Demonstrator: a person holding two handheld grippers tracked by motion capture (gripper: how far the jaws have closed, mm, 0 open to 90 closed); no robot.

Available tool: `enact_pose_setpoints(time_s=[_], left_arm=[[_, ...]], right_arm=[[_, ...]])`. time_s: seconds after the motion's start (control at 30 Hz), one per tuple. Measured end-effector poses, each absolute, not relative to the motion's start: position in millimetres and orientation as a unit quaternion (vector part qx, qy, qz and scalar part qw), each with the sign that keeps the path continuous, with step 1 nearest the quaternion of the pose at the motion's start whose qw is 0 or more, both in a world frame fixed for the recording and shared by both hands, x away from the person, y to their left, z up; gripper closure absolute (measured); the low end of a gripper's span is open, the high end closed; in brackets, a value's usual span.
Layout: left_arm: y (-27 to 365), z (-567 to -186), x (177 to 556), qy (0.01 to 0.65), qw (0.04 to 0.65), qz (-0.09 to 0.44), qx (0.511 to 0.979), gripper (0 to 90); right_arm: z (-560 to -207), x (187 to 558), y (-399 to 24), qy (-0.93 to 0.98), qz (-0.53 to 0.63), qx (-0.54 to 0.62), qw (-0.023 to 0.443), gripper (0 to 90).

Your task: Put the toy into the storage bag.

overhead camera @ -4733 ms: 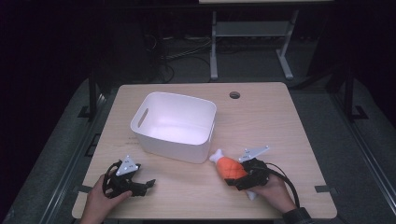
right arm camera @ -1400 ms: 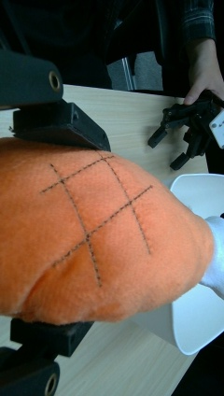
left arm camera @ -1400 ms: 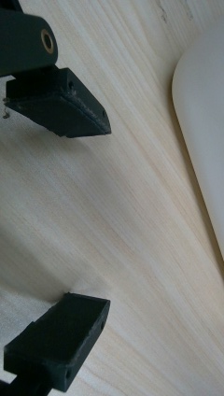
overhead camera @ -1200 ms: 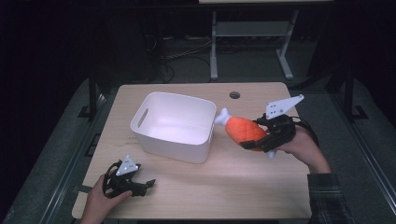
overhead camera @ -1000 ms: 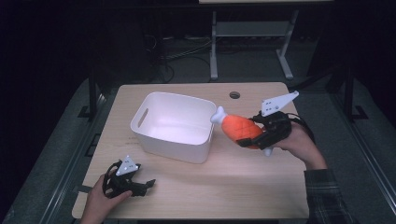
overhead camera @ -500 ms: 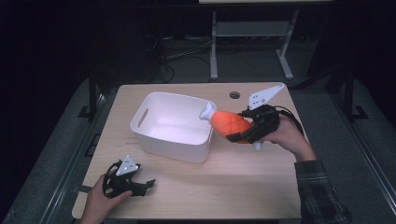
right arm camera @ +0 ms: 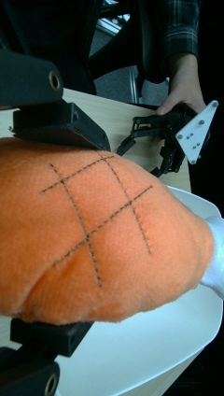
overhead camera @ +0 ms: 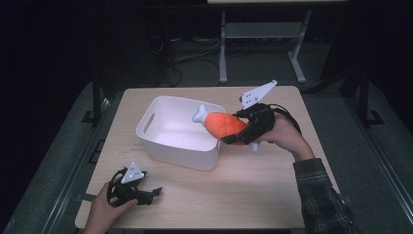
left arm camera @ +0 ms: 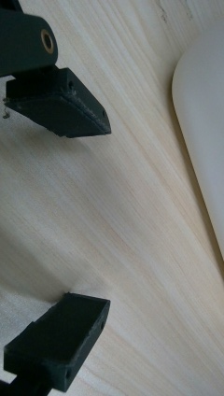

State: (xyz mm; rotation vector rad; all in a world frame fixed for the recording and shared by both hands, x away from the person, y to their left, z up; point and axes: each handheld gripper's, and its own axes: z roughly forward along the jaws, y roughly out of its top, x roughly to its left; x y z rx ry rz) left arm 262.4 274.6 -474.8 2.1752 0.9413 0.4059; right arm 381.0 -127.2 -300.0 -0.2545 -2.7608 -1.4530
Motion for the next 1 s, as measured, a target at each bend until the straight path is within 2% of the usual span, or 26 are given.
enact_pose_setpoints(time_s=[1.0], left_arm=[[275,-475,262,0.365,0.360,0.158,0.844,12.9]], right_arm=[[-290,406,-55,-0.898,-0.439,-0.040,0.021,27.4]])
